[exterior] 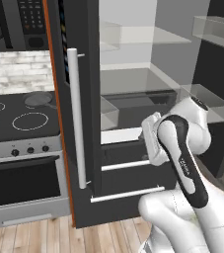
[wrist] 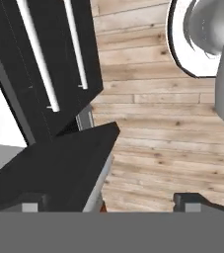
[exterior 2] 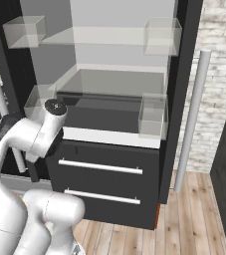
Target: Place one of the steaks on the plate and the other in the bowl. Then place the bowl in the fridge.
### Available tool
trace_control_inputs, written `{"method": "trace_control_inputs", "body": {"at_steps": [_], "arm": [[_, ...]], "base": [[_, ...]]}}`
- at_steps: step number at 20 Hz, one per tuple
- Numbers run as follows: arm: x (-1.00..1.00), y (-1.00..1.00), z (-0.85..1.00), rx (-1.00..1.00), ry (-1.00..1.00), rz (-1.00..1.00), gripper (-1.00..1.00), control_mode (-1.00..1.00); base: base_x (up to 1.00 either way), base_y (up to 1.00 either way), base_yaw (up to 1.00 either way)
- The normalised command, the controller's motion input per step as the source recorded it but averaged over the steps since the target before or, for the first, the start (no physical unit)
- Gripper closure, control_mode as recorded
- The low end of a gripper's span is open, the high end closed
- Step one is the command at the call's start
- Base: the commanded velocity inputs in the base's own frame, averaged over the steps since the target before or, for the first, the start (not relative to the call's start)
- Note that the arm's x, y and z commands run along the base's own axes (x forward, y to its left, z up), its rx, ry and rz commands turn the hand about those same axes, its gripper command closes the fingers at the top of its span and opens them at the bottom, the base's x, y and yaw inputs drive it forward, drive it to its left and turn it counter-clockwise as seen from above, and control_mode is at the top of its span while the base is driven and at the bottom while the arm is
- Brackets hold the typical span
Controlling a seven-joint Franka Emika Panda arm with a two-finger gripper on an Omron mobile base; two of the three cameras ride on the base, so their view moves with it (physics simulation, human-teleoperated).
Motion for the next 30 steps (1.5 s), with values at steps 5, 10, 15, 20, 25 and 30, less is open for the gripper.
{"method": "trace_control_inputs", "body": {"at_steps": [5,10,15,20,25,30], "arm": [[0.99,-0.71,-0.01,0.50,0.19,0.07,-1.00,-1.00],[0.89,0.13,0.00,0.08,0.00,0.24,-1.00,-1.00],[0.40,0.01,0.00,0.02,0.06,0.09,-1.00,-1.00],[0.74,0.39,0.00,0.17,0.09,0.00,-1.00,-1.00],[0.55,0.38,0.00,0.21,0.00,0.00,-1.00,-1.00],[0.27,0.31,0.24,0.23,-0.01,0.01,-1.00,-1.00]], "base": [[0.00,0.00,0.00],[0.00,0.00,0.00],[0.00,0.00,0.00],[0.00,0.00,0.00],[0.00,0.00,0.00],[0.00,0.00,0.00]]}}
